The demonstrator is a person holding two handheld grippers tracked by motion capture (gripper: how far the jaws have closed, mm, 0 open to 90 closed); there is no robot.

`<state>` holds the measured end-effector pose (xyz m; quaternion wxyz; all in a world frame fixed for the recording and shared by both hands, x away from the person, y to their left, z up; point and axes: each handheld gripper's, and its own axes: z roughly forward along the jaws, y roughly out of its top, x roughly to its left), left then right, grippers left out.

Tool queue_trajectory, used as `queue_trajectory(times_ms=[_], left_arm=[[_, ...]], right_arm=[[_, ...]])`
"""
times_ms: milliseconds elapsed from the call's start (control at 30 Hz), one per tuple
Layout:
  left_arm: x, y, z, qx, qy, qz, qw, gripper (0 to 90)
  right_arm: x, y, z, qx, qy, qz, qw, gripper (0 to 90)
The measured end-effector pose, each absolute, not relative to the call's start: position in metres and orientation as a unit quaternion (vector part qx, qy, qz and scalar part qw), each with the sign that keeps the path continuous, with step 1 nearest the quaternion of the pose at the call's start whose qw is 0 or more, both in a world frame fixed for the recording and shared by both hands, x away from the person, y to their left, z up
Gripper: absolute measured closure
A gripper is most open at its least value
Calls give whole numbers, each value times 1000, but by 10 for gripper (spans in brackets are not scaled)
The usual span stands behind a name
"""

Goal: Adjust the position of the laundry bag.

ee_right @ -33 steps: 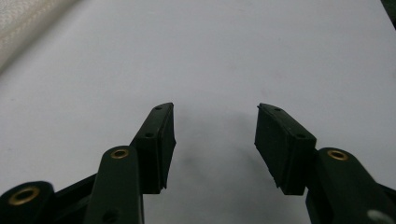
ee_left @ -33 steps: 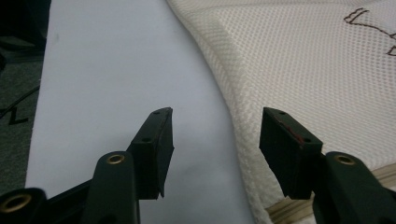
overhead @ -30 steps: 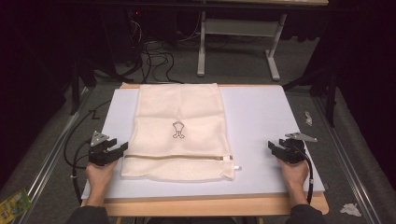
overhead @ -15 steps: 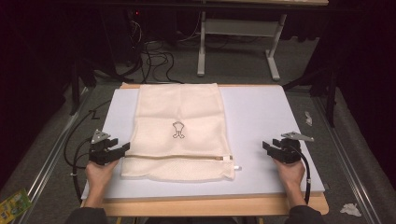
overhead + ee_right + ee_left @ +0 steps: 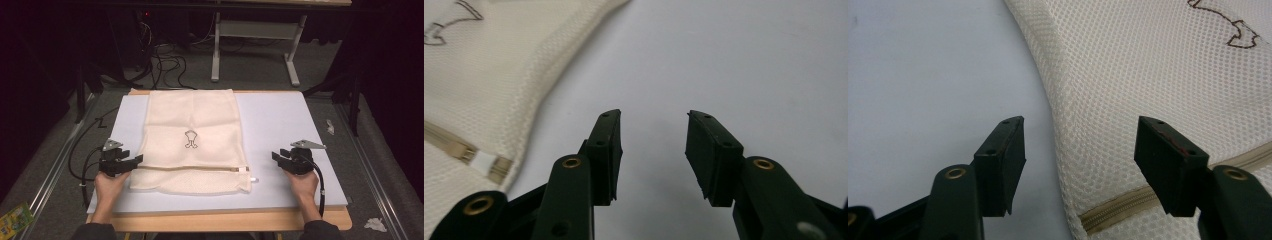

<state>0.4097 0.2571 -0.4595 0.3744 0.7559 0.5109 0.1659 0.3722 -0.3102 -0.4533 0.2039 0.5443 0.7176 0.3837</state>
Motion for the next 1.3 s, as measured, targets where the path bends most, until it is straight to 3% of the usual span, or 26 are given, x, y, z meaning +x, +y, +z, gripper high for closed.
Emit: queue_trajectory(times_ms=[933, 1167, 1300], left_arm=[[421, 242, -465, 759, 527, 149, 351, 316], [426, 236, -466, 764, 525, 148, 344, 338], [428, 233, -469, 765, 528, 144, 340, 411]], right_arm=[[405, -228, -455, 498, 783, 358, 103, 504], [414, -216, -457, 499, 788, 349, 93, 498], [419, -211, -460, 501, 790, 343, 86, 522]])
